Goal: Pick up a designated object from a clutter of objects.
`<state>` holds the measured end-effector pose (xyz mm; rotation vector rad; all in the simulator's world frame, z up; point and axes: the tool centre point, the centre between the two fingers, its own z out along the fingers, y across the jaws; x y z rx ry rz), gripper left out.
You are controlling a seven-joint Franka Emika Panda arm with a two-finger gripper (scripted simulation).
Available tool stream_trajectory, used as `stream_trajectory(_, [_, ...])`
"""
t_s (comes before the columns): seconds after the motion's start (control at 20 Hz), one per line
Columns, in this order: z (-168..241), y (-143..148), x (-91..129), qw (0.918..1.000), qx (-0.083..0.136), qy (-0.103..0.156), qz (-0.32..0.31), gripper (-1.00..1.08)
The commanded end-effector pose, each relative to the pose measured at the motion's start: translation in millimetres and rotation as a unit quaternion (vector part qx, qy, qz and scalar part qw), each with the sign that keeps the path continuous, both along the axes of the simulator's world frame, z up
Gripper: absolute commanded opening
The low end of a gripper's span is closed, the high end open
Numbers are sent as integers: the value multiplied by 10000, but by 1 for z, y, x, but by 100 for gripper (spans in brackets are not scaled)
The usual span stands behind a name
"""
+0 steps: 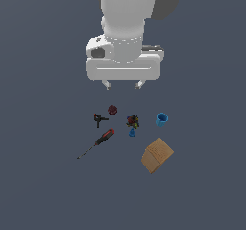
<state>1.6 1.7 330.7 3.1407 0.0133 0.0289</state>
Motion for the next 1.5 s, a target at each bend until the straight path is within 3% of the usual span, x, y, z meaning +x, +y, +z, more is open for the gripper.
stream_trajectory(0.0, [0,0,0,10000,0,0,0,100])
stream_trajectory(0.85, [-11,10,-2,9999,101,89,48,100])
stream_trajectory(1.45, [-60,54,1,9985,123,107,-527,100])
